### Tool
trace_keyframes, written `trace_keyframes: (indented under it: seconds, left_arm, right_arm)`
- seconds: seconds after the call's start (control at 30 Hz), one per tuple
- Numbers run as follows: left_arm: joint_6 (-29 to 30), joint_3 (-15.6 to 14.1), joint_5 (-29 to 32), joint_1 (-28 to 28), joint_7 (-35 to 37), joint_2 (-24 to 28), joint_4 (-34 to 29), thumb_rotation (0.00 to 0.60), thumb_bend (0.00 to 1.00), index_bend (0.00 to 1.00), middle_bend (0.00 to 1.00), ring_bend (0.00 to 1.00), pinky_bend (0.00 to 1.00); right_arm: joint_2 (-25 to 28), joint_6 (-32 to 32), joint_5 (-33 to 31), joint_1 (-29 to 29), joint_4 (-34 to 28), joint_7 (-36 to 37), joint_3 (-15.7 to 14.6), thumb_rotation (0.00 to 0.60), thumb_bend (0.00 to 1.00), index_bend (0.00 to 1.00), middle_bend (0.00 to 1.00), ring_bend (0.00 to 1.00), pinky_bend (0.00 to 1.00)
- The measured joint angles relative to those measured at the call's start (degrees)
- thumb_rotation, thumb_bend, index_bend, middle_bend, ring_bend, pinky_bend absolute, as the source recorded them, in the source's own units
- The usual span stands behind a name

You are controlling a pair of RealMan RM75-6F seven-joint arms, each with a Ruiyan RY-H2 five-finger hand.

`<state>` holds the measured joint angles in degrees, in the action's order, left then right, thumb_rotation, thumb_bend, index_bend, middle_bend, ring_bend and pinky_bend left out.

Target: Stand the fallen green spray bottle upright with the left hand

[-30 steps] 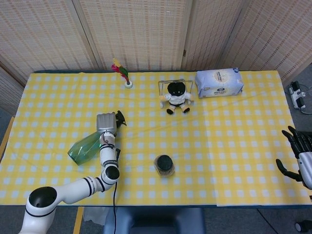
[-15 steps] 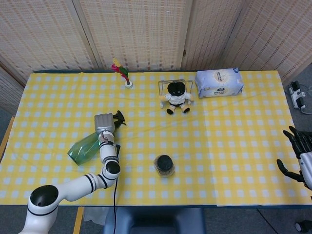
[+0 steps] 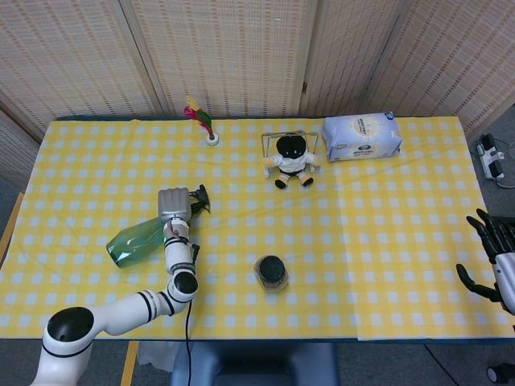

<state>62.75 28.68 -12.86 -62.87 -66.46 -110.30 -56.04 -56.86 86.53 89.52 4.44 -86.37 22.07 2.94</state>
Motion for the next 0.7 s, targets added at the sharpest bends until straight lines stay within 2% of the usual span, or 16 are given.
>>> trace_keyframes:
  seconds: [0.23,0.33,0.53,0.7]
  left_arm:
    - [2.65,-1.56,-0.72,2.89,0.64,2.81,-8.19,0.600,0.22,0.71,1.00,1.00,1.00]
    - [3.87,-2.53,-1.63,4.36,1.51,4.39,-13.29,0.600,0.22,0.73,1.00,1.00,1.00]
    - [7.79,-5.41,-7.67,7.31,5.28,7.56,-23.31,0.600,0.23,0.78,1.00,1.00,1.00]
    - [11.76,-5.44,-11.14,9.05,7.96,11.12,-32.23,0.600,0.28,0.81,1.00,1.00,1.00]
  right_arm:
    - [0.14,1.38,0.47,-0.67,-0.07,0.23,-0.09,0.600,0.43,0.00,0.00,0.00,0.00]
    - [0.15,1.64,0.80,-0.78,-0.12,0.17,-0.19,0.600,0.43,0.00,0.00,0.00,0.00]
    - [0.14,1.94,1.47,-0.88,-0.17,0.19,-0.49,0.600,0.43,0.00,0.00,0.00,0.00]
    - [0.13,1.67,1.56,-0.85,-0.17,0.18,-0.68,0.600,0.43,0.00,0.00,0.00,0.00]
